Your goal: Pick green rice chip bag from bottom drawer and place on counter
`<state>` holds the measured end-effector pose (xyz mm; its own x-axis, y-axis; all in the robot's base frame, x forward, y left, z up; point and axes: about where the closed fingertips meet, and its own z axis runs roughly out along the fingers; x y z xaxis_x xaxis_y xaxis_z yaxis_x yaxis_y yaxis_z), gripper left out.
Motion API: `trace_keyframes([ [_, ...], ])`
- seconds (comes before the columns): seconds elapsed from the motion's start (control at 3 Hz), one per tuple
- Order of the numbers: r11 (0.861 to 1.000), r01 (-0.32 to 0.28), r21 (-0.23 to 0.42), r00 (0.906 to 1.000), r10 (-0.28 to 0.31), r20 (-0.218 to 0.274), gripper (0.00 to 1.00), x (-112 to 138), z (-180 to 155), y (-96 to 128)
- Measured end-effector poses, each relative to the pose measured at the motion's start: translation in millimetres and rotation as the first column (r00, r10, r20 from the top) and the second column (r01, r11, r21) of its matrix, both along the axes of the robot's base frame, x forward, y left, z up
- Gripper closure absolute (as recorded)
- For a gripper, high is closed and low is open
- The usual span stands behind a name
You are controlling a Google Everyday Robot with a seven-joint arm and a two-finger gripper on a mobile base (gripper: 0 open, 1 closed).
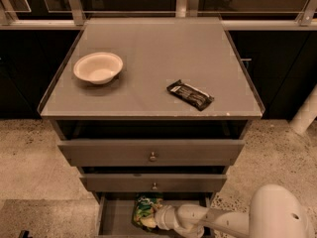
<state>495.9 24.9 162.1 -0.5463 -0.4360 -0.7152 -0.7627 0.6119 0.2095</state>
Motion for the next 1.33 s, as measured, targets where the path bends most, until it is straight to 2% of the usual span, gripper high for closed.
trace_keyframes([
  [0.33,1.0,0.0,0.0,1.0,0.0,0.0,1.0,0,0,0],
  [0.67,0.999,-0.019,0.029,0.9996,0.02,-0.02,1.0,-1,6,-2],
  [1.0,0.998,-0.032,0.053,0.9995,0.032,0.006,1.0,24,23,-45],
  [1.33,0.99,-0.114,0.083,0.9933,0.115,-0.013,1.0,28,52,-71],
])
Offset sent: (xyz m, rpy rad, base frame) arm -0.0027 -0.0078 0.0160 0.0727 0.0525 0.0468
